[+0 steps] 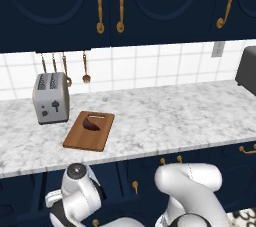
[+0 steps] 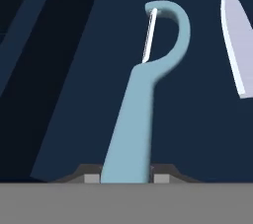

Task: Place the appropriate cutting tool for cutting the potato skin on the cutting board.

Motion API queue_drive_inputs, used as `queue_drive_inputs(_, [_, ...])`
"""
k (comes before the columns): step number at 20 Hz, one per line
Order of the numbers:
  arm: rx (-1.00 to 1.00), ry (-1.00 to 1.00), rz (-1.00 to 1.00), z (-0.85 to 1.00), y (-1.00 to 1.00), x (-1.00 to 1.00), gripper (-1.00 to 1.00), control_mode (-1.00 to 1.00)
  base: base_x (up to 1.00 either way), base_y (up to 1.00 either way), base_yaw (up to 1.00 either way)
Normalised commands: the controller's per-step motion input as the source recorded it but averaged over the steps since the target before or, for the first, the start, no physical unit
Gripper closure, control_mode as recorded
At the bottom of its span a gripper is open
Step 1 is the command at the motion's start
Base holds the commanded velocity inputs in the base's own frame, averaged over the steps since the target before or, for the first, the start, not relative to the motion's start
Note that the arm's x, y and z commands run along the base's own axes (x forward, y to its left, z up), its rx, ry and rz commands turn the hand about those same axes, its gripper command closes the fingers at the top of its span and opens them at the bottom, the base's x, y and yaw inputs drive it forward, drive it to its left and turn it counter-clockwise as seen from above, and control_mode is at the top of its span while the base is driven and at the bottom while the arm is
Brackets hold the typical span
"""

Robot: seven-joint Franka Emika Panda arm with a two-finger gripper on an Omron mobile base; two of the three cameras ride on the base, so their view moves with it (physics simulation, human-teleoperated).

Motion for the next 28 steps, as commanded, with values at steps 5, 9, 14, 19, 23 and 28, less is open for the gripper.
queue_drive_inputs(5, [0.00,0.00,-0.02,0.79,-0.14,-0.12,1.00,-1.00,0.00,0.00,0.00])
queue_drive_inputs(9, [0.00,0.00,-0.03,0.65,-0.19,-0.20,1.00,-1.00,0.00,0.00,0.00])
queue_drive_inputs(14, [0.00,-0.02,-0.01,0.19,-0.56,0.60,1.00,-1.00,0.00,0.00,0.00])
queue_drive_inputs(19, [0.03,0.02,-0.02,0.00,-0.58,1.00,1.00,-1.00,0.00,0.00,0.00])
queue_drive_inputs(23, [0.07,0.00,-0.01,0.08,-0.24,0.46,1.00,-1.00,0.00,0.00,0.00])
queue_drive_inputs(28, [0.01,0.07,0.00,0.96,-0.04,-0.06,1.00,-1.00,0.00,0.00,0.00])
